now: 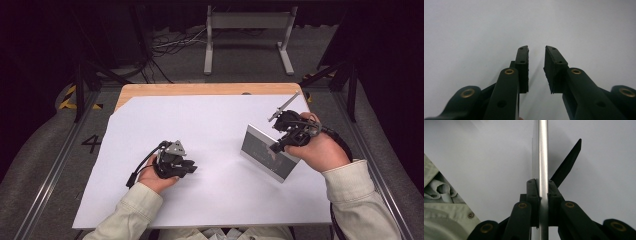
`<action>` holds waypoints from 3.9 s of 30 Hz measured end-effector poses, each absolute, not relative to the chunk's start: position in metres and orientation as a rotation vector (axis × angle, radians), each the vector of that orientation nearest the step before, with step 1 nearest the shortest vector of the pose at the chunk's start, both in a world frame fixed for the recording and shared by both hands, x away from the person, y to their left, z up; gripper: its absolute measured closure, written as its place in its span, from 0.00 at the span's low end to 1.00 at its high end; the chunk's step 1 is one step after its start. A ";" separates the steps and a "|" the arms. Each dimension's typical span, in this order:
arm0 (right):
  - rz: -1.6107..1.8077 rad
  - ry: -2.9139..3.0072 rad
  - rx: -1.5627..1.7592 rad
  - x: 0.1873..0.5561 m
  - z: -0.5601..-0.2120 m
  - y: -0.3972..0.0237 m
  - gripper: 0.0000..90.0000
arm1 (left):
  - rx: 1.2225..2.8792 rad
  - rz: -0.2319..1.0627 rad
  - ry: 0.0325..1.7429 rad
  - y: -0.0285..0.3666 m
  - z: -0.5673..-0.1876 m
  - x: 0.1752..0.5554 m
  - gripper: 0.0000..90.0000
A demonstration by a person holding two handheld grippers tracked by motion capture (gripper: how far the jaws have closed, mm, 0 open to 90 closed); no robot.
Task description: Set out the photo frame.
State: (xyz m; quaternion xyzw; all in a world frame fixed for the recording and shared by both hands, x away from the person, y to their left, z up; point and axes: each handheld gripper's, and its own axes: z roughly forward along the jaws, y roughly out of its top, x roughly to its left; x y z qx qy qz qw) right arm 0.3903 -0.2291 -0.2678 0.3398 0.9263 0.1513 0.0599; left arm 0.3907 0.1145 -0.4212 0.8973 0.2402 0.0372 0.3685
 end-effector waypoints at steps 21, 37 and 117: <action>0.461 2.949 0.703 0.404 -0.260 -0.217 0.93 | 2.300 0.105 0.648 0.125 -0.421 0.387 0.82; 0.479 3.014 0.523 0.417 -0.259 -0.195 0.93 | 2.282 0.133 0.712 0.143 -0.423 0.378 0.82; 0.476 3.071 0.113 0.454 -0.294 -0.159 0.84 | 2.277 0.115 0.746 0.152 -0.427 0.378 0.81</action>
